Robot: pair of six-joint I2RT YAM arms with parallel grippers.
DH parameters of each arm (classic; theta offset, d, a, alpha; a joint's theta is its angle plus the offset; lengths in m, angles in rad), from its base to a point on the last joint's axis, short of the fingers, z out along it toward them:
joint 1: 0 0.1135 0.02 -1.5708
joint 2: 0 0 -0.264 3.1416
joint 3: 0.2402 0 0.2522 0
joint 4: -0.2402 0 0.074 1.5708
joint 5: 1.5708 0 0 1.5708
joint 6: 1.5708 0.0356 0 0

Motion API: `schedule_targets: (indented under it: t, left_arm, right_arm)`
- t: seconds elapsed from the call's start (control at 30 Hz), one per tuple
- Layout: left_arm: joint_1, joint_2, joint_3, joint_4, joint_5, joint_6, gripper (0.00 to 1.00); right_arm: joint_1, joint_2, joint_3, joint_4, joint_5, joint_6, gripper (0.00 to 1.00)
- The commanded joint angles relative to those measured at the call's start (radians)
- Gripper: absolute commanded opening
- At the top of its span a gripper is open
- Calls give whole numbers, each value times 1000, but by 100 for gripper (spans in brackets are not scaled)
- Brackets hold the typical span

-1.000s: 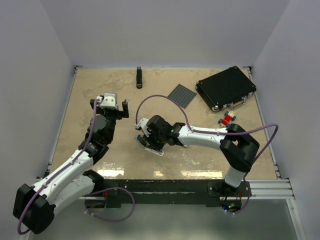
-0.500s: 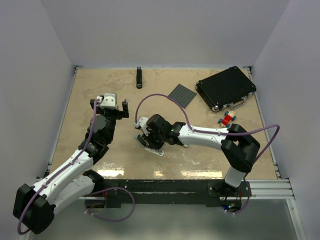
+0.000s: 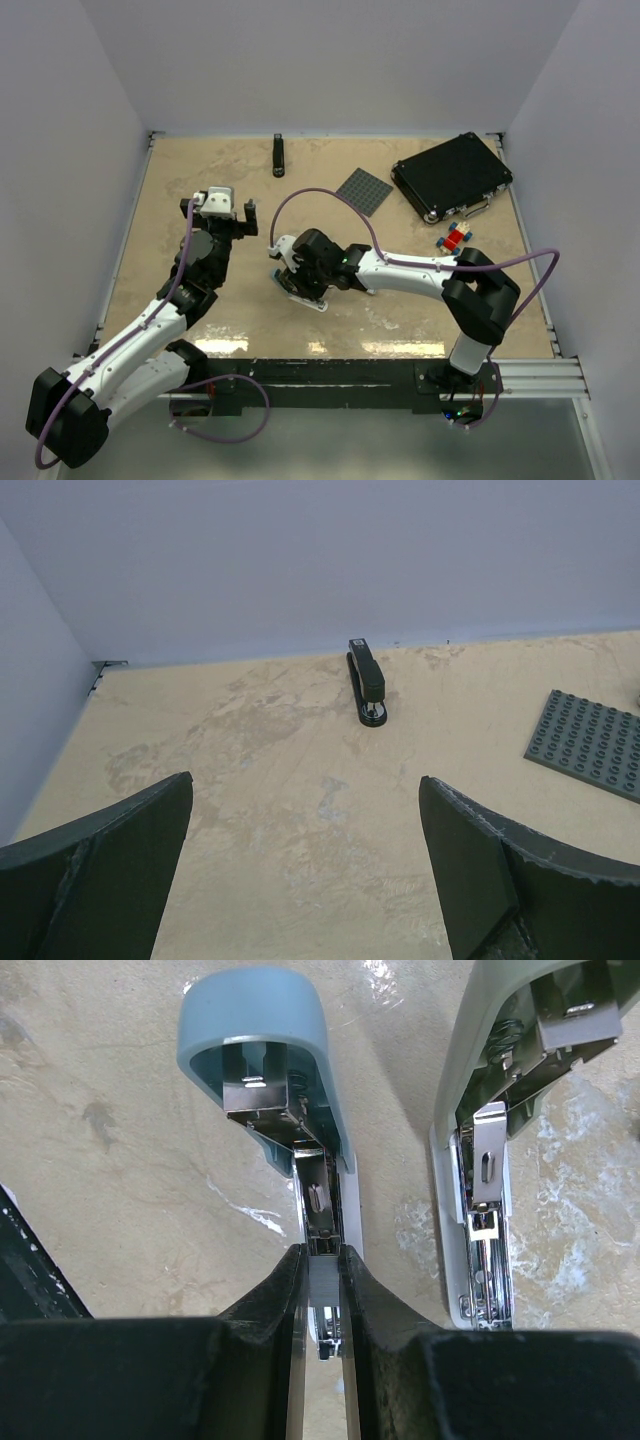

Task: Load the staples into the stapler

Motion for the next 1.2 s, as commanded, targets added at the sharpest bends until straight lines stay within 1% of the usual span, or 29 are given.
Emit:
schedule_targets:
  t: [0.0,0.8,1.17]
  left_arm:
    - [-4,-14,-8,43,0,5,100]
    - [-5,-14,-10,43,5,2,100]
    - [-5,-16,-8,43,3,5,100]
  right_arm:
    - [5,-6,2,21,20,-10,9]
    - [6,26,-19,35,10,-10,9]
    - [5,-9,13,10,18,-10,9]
